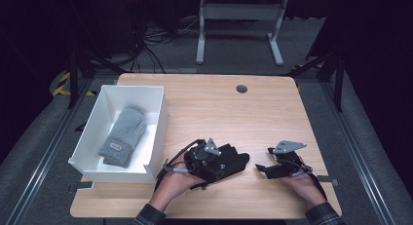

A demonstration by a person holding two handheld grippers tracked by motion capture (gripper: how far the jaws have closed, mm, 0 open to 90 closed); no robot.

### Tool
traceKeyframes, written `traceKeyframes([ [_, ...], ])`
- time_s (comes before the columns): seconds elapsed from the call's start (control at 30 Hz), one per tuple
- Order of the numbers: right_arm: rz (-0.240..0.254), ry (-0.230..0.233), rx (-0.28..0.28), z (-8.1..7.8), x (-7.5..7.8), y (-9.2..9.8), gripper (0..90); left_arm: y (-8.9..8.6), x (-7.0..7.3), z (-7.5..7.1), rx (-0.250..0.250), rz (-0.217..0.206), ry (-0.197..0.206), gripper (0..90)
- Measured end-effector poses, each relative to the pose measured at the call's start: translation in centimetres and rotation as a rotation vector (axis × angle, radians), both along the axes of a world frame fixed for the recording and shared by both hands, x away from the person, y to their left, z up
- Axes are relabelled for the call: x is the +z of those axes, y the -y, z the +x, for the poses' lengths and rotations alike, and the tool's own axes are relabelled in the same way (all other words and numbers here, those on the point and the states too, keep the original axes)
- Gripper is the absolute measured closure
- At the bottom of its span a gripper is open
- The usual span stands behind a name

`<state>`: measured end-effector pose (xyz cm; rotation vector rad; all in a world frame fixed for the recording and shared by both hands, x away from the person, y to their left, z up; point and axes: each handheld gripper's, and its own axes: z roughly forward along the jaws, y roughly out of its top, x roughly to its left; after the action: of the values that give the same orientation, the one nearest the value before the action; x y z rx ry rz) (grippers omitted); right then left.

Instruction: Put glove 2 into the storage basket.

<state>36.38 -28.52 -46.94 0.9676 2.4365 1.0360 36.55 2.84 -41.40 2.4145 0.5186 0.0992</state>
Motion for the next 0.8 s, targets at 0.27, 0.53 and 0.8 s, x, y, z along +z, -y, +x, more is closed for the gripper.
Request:
traceKeyframes([
  [0.27, 0.003, 0.005, 0.000, 0.0, -0.1, 0.0, 15.4, 0.2, -0.8, 1.7, -0.003, 0.020, 0.003, 22.6],
  [0.53, 0.003, 0.004, 0.000, 0.0, -0.1, 0.0, 15.4, 0.9, -2.2, 2.5, 0.004, 0.083, 0.008, 19.9],
  [0.8, 0.004, 0.004, 0.000, 0.0, -0.1, 0.0, 15.4, 1.2, -3.3, 2.8, 0.005, 0.111, -0.024, 19.1],
])
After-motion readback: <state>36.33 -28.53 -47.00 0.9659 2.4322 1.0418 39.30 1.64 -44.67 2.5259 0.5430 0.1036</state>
